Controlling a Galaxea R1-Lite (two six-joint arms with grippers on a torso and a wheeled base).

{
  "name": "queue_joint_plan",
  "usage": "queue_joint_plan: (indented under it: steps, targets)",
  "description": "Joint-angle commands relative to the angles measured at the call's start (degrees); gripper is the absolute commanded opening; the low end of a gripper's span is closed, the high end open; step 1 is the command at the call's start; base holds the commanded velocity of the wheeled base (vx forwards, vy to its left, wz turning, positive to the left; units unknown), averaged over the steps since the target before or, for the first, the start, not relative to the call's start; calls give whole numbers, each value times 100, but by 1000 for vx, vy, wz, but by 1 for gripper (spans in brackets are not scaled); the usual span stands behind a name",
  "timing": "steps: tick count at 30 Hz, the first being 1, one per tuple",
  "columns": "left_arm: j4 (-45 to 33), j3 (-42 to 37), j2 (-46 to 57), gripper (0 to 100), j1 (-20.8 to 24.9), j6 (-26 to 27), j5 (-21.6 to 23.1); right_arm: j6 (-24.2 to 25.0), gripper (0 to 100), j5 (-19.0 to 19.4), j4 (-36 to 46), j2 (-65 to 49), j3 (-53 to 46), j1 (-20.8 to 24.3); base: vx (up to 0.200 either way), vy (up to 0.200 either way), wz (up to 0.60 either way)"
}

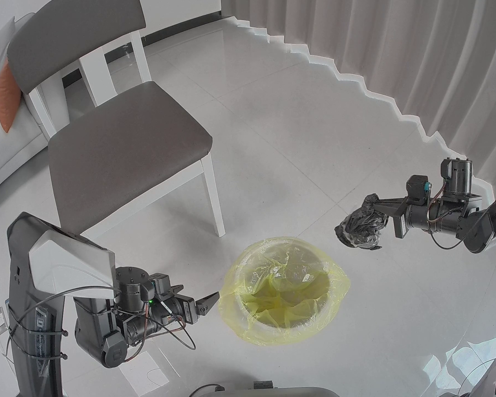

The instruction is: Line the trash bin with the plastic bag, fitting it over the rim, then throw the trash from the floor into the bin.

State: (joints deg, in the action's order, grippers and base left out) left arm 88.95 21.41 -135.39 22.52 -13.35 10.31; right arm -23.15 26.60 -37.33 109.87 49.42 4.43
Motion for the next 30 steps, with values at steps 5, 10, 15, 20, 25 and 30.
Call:
queue_joint_plan:
  steps: [5,10,15,20,25,30]
  targets:
    - [105,-31,-58,100,-28,-10,-3,74,0,12,305,-1082,-187,1016,0,0,0]
    - [105,-58,-84,100,-10,8,6,179,0,12,305,-1038,-293,1588,0,0,0]
    - [105,-84,-84,100,7,25,6,188,0,3,235,-783,-337,1851,0,0,0]
    - [105,-269,-49,100,51,25,-3,373,0,12,235,-607,-319,2010,0,0,0]
    - [105,-242,-40,100,51,25,-3,452,0,12,235,-317,-345,2203,0,0,0]
    - [105,-260,30,100,95,34,-12,443,0,29,226,104,-328,2212,0,0,0]
